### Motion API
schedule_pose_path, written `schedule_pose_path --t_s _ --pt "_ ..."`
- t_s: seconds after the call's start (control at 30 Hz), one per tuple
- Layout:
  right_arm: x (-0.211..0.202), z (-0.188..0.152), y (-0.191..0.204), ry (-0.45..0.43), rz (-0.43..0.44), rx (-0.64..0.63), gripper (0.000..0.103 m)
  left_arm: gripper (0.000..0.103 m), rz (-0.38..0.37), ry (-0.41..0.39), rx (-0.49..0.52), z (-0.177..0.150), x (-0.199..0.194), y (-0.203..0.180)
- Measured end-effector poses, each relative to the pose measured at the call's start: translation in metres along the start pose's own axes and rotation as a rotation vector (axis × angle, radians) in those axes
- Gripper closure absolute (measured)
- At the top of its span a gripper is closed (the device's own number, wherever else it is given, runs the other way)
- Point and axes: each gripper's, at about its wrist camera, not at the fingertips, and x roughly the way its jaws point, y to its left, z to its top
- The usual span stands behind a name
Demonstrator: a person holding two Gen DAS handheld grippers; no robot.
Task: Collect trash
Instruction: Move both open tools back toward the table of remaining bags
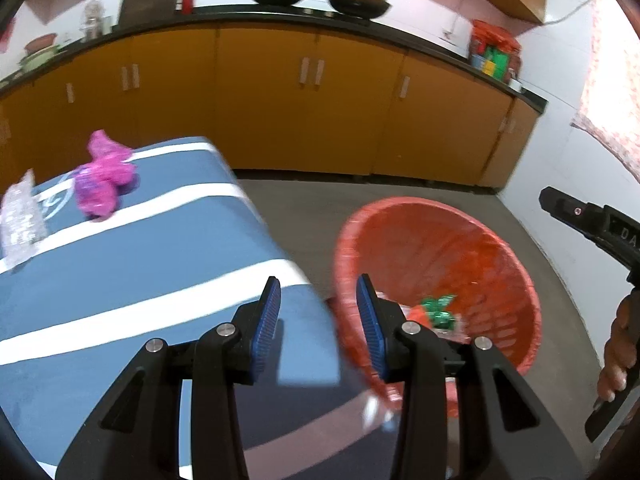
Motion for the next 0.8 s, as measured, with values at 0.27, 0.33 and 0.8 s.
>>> schedule_pose_path --t_s 0.27,0.33,0.8 --pt "0.037 0.002 0.097 0.059 0.138 -0.118 0.069 0.057 0.191 -0.058 -0.070 -0.003 -0.042 0.105" --pt "0.049 0.000 0.124 0.077 0.174 -0.142 0.066 0.054 0.246 -0.069 -0.094 -0.005 -0.052 0.134" --pt "0.160 -0.034 0.332 0.136 0.318 -0.289 0.044 0.044 0.550 -0.175 -0.267 -0.025 -0.115 0.312"
